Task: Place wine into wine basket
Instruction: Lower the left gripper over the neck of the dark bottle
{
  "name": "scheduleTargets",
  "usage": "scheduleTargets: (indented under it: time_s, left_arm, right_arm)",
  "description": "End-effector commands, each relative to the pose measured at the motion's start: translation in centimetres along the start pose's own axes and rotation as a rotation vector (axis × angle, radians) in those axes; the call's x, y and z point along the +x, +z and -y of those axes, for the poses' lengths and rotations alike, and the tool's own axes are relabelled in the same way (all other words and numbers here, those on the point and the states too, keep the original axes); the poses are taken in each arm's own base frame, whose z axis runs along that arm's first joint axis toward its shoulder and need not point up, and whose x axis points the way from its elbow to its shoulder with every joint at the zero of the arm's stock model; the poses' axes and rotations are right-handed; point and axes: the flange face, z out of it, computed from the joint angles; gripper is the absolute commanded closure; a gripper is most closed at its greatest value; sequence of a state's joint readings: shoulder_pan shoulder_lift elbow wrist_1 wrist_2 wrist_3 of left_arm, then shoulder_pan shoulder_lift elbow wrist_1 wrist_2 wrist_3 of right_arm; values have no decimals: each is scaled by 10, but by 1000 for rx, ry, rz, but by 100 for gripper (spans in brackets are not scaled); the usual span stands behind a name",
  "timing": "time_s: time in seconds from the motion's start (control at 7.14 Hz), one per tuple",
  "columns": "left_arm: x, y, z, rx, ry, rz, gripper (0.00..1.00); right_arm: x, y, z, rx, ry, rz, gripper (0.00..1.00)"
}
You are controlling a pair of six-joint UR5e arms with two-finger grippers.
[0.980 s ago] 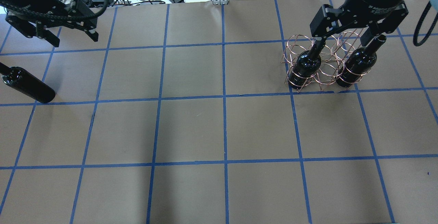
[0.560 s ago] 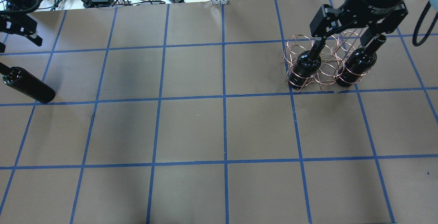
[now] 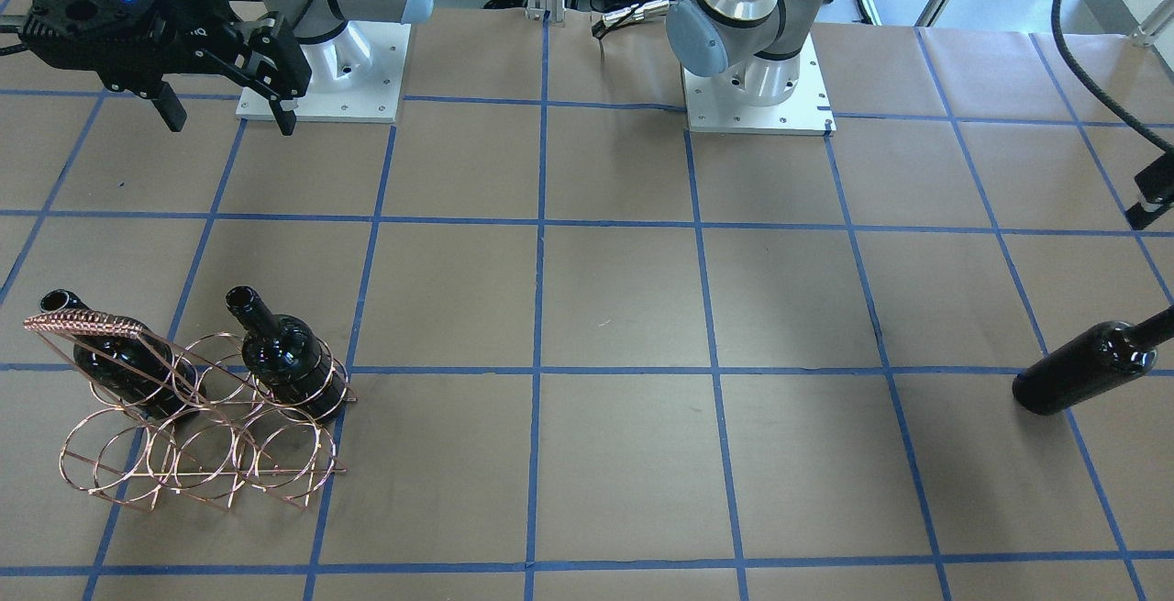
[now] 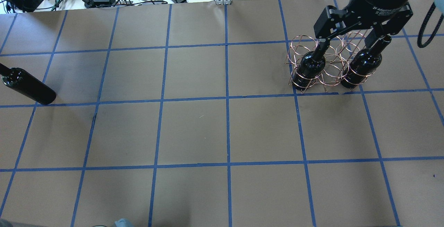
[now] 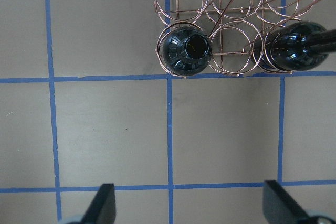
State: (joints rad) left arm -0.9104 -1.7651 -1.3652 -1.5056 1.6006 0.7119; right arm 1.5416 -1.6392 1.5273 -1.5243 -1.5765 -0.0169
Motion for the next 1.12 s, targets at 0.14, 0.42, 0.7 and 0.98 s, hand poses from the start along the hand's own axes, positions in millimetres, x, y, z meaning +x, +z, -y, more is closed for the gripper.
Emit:
scheduleTargets:
  time_s: [0.14, 0.42, 0.7, 0.98]
  left_arm:
    - [-53, 53, 13, 22, 24, -11, 0]
    - [-52, 80, 24, 42, -38, -98, 0]
    - [-52, 98, 28, 35, -63, -135, 1]
    - [-56, 116, 32, 29, -54, -131, 2]
  right_arm:
    - [0, 1, 0, -1, 0, 1, 0]
    - [0, 1, 0, -1, 0, 1, 0]
    - [0, 1, 0, -1, 0, 1, 0]
    - [0, 1, 0, -1, 0, 1, 0]
